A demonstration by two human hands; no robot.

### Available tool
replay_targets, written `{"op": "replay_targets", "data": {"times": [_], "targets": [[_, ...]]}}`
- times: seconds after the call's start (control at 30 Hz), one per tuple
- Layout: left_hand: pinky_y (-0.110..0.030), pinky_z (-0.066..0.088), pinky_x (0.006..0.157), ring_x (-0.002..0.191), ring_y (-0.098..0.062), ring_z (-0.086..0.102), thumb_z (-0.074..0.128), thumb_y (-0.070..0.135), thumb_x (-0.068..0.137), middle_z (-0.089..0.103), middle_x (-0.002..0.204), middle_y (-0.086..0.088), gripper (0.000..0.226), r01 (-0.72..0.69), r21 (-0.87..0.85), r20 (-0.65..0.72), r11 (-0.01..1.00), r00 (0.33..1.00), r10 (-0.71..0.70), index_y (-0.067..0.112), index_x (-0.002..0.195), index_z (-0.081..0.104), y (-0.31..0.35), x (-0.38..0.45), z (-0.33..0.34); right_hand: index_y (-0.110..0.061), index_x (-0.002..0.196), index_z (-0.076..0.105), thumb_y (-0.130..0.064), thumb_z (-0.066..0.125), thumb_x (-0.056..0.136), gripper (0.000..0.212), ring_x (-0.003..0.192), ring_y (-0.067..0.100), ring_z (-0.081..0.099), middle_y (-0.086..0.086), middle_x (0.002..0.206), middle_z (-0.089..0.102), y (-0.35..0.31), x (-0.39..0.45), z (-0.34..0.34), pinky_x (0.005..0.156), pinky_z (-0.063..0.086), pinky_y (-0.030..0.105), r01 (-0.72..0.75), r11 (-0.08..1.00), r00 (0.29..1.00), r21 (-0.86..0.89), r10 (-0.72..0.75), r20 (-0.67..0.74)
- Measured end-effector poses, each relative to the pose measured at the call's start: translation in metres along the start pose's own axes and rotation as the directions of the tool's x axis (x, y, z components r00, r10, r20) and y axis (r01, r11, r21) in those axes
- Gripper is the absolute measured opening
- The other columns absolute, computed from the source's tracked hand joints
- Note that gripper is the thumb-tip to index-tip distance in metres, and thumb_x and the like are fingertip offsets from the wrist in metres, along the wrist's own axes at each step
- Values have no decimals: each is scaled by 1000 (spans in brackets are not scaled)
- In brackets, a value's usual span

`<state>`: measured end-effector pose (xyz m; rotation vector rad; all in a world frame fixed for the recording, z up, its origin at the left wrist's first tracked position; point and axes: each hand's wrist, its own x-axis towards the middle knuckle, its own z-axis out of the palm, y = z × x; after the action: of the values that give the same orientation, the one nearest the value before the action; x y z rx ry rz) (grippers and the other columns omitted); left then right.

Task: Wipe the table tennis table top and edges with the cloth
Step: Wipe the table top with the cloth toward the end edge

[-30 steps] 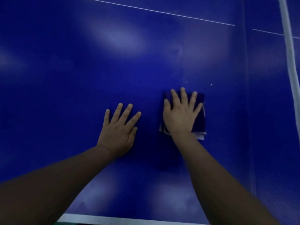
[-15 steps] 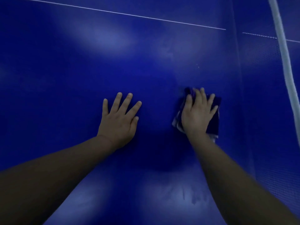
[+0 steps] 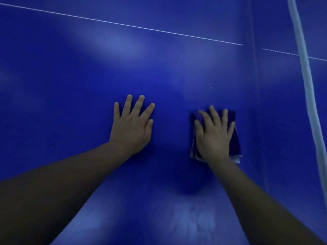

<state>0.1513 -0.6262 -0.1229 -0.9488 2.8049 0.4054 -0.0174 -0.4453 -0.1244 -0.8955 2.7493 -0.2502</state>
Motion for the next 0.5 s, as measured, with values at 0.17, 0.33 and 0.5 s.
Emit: {"op": "replay_targets", "data": {"times": [0.17,0.33,0.5], "targets": [[-63,-6,117,152,-30,-9,23,43,103,2,166,3,54,69,-41,-32,997,997,-70,35,156,15,17,26,1,-35,148,41,-51,32,104,48,154,30,0,-8,165,22,-56,89,-2,121,-1,58,-24,999,999,24,25,-41],[-66,-7,116,152,-30,-9,22,43,103,2,166,3,54,157,-117,-56,981,985,-164,34,156,17,35,67,-5,-33,140,52,-50,34,101,46,152,32,17,-6,158,37,-36,34,6,120,12,58,387,921,922,-49,-387,11],[-68,-8,114,151,-31,-15,16,48,102,-3,166,2,56,175,-92,-68,980,981,-181,35,156,11,40,76,-2,-25,137,57,-47,36,101,46,151,35,19,0,156,41,18,44,-8,118,13,62,96,995,992,27,-94,-84]]}}
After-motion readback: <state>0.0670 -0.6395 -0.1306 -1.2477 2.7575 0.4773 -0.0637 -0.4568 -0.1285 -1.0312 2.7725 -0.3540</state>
